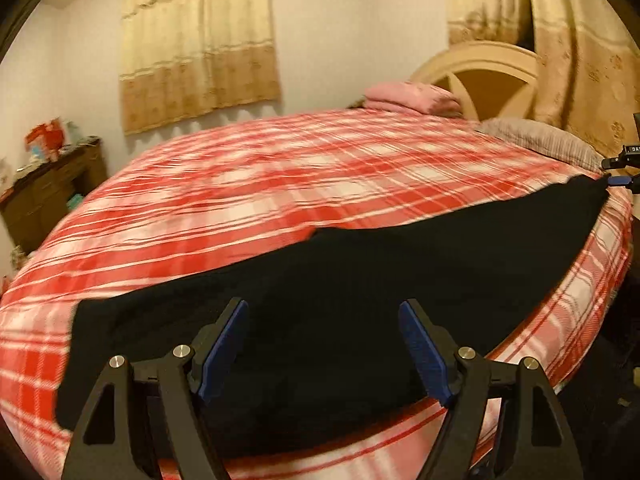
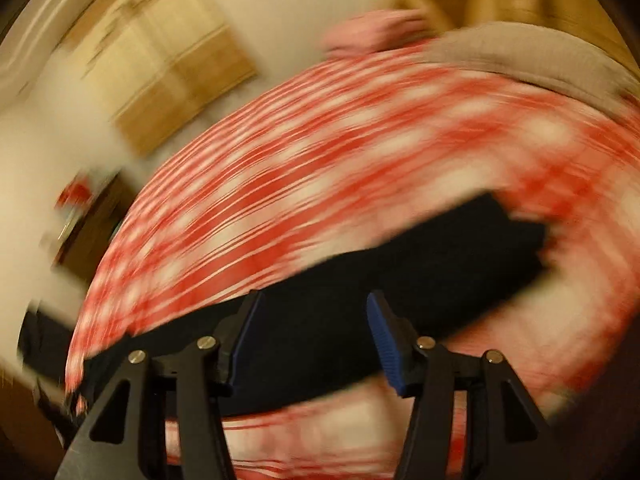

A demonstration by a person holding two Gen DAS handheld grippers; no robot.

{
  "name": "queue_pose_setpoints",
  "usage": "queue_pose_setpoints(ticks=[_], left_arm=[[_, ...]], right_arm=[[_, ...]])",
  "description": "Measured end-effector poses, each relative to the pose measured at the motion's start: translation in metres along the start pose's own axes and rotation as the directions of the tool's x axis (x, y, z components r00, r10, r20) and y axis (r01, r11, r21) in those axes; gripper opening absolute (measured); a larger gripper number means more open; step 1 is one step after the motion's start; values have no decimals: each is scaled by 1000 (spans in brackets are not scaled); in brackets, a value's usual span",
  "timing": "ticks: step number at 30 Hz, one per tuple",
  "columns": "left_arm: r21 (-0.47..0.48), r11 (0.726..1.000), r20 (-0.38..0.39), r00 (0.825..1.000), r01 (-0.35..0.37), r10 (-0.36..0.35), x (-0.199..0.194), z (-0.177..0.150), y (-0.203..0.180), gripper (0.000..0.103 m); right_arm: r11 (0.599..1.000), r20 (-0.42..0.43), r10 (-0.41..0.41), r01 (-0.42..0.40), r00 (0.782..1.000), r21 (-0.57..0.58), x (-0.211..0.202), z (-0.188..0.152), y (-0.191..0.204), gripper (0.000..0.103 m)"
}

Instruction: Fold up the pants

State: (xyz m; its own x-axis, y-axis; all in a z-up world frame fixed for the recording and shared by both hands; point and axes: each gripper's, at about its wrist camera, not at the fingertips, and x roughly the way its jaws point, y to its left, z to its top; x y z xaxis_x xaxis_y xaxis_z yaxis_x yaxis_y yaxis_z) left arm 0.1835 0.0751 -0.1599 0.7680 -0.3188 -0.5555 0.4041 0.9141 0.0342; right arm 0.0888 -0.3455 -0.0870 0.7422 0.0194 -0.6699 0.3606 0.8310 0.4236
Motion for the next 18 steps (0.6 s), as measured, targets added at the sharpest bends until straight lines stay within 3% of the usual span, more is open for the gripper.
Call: queue_pose_setpoints(ticks=[3,9,10,13,15,18], left_arm=[[-16,1000,-9,1000,27,-27,13,5,-11,78],[-54,998,-84,996,38,-43,34,-7,-13,78],[-57,998,-99,994,33,-38,37,-11,-12,78],[-82,996,-119,992,29,-39,41,-19,-9,78],[-86,996,-110,993,35,-44,39,-20,-8,78],[-90,995,-108,993,36,-46,39,-20,-8,78]], right_arm=[[995,21,-49,46,999,91,-7,4,-30,57],[980,-3,-17,18,1000,198,24,15,-54,55],[979,-2,-39,39,999,201,28,18,-57,48],[974,-13,-42,44,999,224,45,30,-62,9],[977,-2,-26,25,1000,213,47,40,-64,8],[982,93,81,-95,992,164,24,59,-54,8]])
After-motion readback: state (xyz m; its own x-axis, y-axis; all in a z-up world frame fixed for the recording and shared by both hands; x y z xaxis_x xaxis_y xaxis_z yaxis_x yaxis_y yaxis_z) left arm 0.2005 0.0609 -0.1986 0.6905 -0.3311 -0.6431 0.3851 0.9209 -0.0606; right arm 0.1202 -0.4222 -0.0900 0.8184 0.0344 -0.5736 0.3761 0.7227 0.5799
